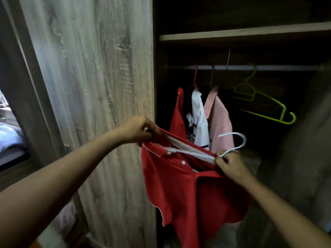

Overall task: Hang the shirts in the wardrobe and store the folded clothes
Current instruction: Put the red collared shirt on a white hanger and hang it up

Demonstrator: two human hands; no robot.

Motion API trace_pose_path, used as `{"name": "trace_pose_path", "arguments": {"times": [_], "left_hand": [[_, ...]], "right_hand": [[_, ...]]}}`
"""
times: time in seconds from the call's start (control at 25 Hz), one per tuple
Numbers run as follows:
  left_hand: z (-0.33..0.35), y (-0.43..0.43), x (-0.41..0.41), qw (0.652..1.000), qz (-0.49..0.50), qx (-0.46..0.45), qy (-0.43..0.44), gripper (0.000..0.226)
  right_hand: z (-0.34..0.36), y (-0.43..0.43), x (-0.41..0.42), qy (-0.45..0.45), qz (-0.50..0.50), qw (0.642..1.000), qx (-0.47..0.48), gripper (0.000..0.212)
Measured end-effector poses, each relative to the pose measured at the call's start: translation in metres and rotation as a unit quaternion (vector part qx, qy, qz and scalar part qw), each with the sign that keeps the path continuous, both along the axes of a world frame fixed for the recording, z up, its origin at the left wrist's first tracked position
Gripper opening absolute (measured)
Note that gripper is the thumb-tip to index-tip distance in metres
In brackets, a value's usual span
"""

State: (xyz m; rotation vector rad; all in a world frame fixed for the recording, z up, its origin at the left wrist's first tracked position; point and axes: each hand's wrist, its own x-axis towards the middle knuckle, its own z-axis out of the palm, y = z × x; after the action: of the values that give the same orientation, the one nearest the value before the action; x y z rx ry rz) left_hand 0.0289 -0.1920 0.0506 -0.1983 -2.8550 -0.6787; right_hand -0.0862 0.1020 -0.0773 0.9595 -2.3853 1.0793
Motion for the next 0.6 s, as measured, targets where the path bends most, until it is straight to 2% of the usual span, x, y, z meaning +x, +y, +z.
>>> {"name": "trace_pose_path", "arguments": {"times": [0.08,0.2,0.32,0.4,0.52,0.6], "left_hand": [[-0.005,0.002,-0.003,0.995,-0.004,-0.099,0.033,0.043],[-0.009,0.010,-0.005,0.985,-0.021,-0.149,0.083,0.041],[-0.015,0.025,-0.006,0.984,-0.064,-0.128,0.106,0.040],[-0.026,0.033,-0.005,0.982,-0.117,-0.109,0.099,0.044],[-0.039,0.027,-0.005,0.984,-0.153,-0.003,0.087,0.049],[-0.044,0.019,-0.008,0.978,-0.150,0.007,0.143,0.043]], "right_hand": [[-0.002,-0.003,0.001,-0.001,-0.026,0.996,0.081,0.030],[0.015,-0.014,0.012,0.013,-0.031,0.998,0.060,0.024],[0.050,-0.032,0.025,0.036,0.033,0.993,0.104,0.017],[0.065,-0.038,0.029,0.014,0.051,0.991,0.127,0.019],[0.081,-0.033,0.028,0.009,0.029,0.997,0.074,0.022],[0.088,-0.028,0.029,0.001,0.023,0.998,0.064,0.023]]}}
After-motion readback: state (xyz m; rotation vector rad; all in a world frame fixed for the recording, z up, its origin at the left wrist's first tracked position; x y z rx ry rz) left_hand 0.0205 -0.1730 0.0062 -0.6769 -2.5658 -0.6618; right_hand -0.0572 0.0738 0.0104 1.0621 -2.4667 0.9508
